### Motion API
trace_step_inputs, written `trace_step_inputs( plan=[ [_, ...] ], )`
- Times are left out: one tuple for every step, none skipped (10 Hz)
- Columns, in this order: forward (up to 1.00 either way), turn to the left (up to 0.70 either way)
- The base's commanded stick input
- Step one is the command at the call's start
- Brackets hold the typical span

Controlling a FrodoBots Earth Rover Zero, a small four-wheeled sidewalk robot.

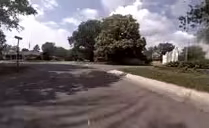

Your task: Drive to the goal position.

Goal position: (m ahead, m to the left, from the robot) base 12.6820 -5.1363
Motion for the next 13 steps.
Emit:
trace_step_inputs(
  plan=[
    [0.70, 0.00],
    [0.70, 0.01],
    [0.70, 0.32],
    [0.70, 0.35],
    [0.70, 0.35],
    [0.70, 0.06],
    [0.70, 0.00],
    [0.70, 0.00],
    [0.70, 0.00],
    [0.70, 0.00],
    [0.70, 0.00],
    [0.70, 0.00],
    [0.70, 0.00]
  ],
)
